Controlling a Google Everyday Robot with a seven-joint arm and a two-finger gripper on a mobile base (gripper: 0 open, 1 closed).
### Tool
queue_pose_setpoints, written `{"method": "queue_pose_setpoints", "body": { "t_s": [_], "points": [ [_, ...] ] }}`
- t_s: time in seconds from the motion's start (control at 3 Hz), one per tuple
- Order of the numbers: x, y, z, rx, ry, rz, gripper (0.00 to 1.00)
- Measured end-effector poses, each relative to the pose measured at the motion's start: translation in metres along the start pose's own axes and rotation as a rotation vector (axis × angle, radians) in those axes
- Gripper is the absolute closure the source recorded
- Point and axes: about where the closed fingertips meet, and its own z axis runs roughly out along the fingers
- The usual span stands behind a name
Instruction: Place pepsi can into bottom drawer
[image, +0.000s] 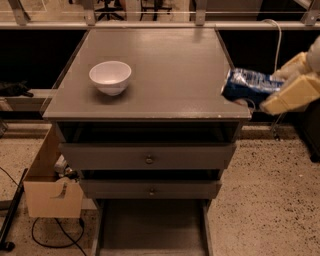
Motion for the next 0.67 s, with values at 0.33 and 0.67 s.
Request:
{"method": "queue_pose_setpoints", "body": {
  "t_s": [0.33,0.67],
  "points": [
    [0.0302,0.0511,-0.0158,-0.024,-0.026,0.031,1.0],
    [0.0302,0.0511,-0.0158,-0.024,-0.026,0.031,1.0]
  ]
}}
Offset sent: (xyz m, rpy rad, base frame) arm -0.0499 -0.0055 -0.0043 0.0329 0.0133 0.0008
